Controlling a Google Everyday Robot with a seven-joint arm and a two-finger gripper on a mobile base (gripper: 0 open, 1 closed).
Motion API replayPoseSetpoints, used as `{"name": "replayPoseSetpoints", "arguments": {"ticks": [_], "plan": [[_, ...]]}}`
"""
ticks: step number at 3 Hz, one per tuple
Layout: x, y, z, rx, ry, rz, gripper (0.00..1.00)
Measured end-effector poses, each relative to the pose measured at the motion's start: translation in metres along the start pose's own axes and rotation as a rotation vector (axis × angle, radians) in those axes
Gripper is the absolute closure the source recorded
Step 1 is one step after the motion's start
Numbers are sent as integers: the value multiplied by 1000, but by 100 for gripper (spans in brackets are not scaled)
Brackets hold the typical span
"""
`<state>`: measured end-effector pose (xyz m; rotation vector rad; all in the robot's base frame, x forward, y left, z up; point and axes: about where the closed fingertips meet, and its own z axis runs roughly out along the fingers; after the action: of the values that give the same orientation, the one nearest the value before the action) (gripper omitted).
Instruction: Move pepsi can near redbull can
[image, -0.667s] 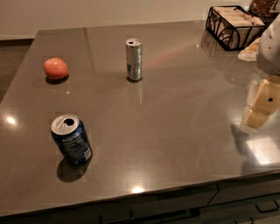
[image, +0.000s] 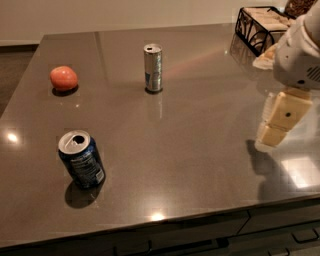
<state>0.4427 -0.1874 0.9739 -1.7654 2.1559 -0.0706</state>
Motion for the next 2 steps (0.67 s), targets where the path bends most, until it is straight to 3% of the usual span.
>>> {"name": "replayPoseSetpoints", "arguments": {"ticks": [2], "plan": [[-85, 17, 39, -55, -147, -127, 0]]}}
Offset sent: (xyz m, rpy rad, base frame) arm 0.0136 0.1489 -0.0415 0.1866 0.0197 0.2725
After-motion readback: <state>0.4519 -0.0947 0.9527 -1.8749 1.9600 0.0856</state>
